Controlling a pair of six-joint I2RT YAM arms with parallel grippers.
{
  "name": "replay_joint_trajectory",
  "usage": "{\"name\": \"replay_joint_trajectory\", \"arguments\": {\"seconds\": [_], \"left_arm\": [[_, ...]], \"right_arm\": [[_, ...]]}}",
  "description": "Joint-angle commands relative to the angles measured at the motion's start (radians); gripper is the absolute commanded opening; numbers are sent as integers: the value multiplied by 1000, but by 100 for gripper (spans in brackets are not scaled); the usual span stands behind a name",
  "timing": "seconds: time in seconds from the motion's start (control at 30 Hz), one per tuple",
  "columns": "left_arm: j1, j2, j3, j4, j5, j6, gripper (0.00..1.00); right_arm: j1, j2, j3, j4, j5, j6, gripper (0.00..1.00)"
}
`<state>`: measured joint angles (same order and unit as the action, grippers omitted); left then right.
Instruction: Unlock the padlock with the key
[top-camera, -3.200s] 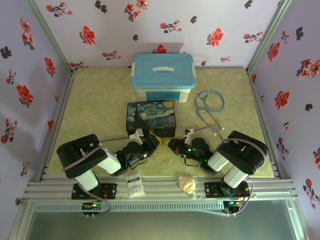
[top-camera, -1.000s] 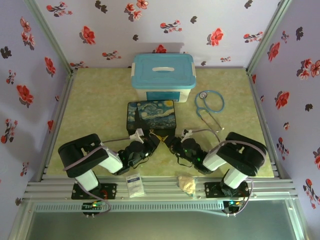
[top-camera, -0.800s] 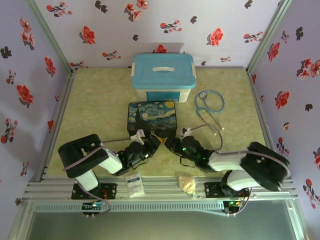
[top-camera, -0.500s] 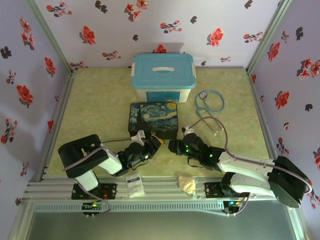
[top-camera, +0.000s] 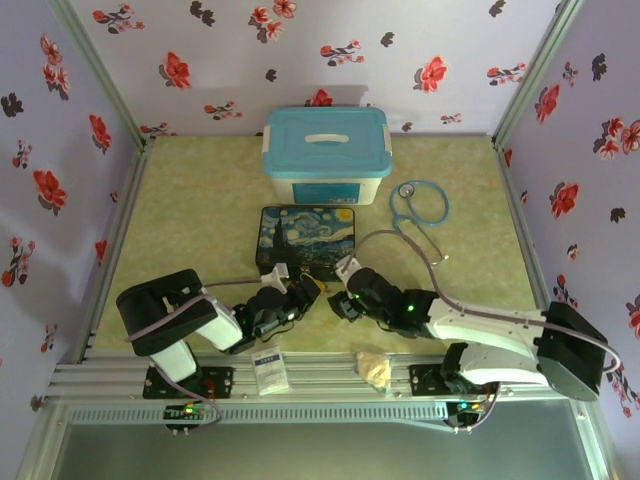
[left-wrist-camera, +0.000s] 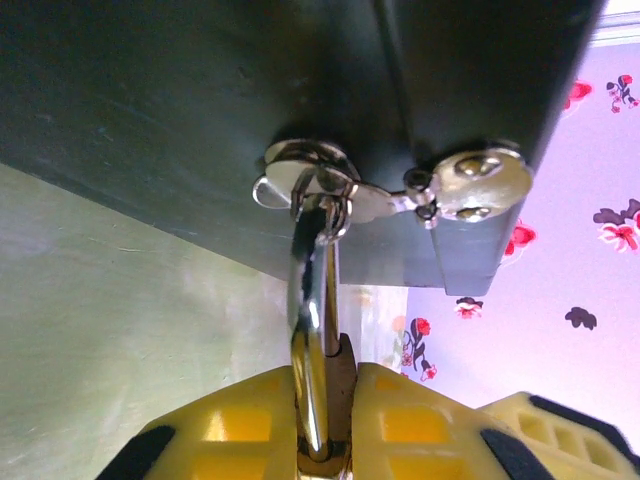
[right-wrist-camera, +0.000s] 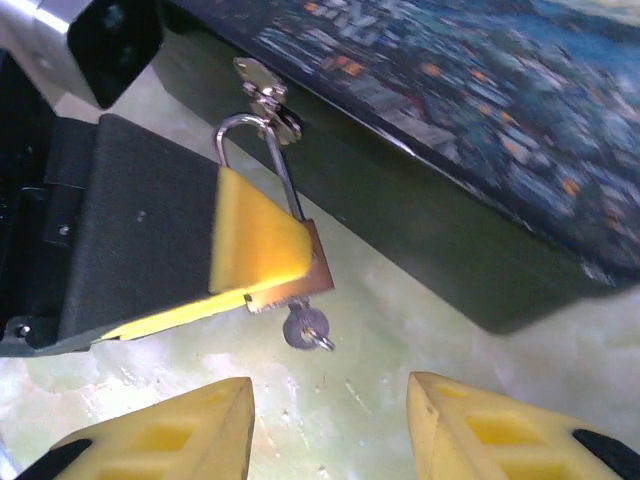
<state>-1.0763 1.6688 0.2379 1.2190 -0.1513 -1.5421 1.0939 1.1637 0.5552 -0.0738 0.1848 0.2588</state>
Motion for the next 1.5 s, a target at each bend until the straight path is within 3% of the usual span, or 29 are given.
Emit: {"name": "replay_joint_trajectory", "arguments": {"seconds": [0.0, 0.27, 0.77, 1.1, 1.37, 1.47], "left_arm": [[-10, -18, 0, 82, 22, 23, 0], [-9, -17, 1, 82, 27, 21, 0], [-7, -45, -23, 83, 50, 10, 0], [-8, -37, -25, 84, 59, 9, 0], [-8, -20, -31, 85, 58, 12, 0], [-8, -19, -31, 85, 60, 13, 0]], "right_arm": [[24, 58, 33, -11, 33, -161, 44], [38, 146, 8, 103, 19, -219, 44], [109, 262, 21, 223, 295, -326, 27], [111, 321, 11, 289, 233, -259, 17], [109, 271, -83, 432, 196, -178, 13], [89, 259, -98, 444, 127, -154, 10]]}}
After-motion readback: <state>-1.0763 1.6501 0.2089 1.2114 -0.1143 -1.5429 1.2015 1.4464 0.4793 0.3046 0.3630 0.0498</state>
